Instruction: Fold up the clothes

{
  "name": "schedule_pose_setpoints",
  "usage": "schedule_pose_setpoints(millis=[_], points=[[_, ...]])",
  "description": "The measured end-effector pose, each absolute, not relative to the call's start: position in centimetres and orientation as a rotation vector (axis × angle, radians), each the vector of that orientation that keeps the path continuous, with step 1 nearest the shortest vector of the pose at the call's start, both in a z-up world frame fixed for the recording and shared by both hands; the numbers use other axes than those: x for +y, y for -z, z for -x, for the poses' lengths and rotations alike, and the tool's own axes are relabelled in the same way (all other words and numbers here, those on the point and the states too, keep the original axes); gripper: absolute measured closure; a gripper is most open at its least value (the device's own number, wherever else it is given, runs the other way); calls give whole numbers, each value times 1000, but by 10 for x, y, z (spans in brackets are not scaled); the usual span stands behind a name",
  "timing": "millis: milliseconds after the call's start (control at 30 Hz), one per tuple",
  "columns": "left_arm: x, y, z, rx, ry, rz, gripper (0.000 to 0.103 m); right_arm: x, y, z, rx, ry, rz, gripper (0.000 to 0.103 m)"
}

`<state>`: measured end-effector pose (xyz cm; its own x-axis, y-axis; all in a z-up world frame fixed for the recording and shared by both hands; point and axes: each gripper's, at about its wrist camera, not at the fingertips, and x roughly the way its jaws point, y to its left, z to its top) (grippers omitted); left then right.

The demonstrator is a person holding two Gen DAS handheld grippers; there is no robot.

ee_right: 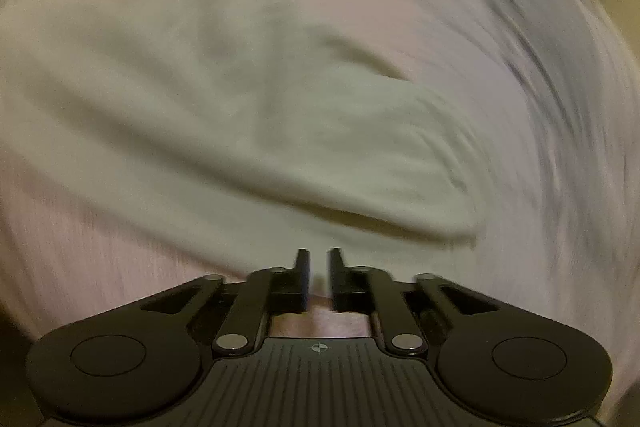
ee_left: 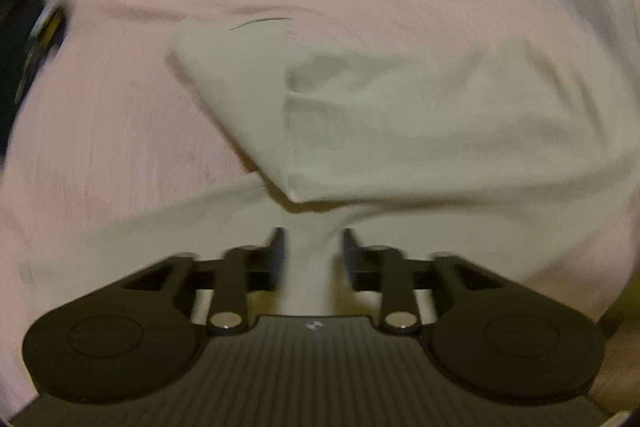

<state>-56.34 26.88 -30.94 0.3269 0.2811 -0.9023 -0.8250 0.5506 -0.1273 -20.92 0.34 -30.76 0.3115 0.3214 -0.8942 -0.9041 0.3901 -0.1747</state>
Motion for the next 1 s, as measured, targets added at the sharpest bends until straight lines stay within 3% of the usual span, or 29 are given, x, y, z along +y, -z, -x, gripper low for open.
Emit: schedule_pose_setpoints(millis=[33, 67, 200, 300, 533, 600, 633, 700, 733, 800, 1000], points=[[273, 307, 567, 924, -854, 738, 66, -2, 300, 198, 948, -885, 640, 48], [278, 306, 571, 875, -907, 811, 61, -8, 294, 184, 997, -836, 485, 41], [296, 322, 578, 732, -1031, 1066, 60, -42, 291, 119, 1150, -634, -176, 40], [302, 337, 582, 628, -1069, 1230, 61, -61, 298, 93, 1155, -537, -419, 40], [295, 350, 578, 537, -1113, 1319, 62, -72, 308, 54, 1149, -499, -562, 40], [295, 353, 576, 521, -1108, 1327, 69, -72, 316, 53, 1175, -486, -568, 40], [295, 356, 573, 515, -1102, 1326, 75, -74, 318, 53, 1174, -491, -576, 42], [299, 361, 567, 521, -1077, 1302, 103, -73, 325, 48, 1168, -497, -576, 52], [301, 361, 564, 528, -1068, 1280, 103, -71, 328, 44, 1175, -491, -553, 74], [302, 355, 559, 530, -1056, 1218, 103, -67, 332, 38, 1191, -477, -498, 103], [269, 311, 574, 490, -1055, 1059, 103, -81, 298, 42, 1122, -548, -434, 103]])
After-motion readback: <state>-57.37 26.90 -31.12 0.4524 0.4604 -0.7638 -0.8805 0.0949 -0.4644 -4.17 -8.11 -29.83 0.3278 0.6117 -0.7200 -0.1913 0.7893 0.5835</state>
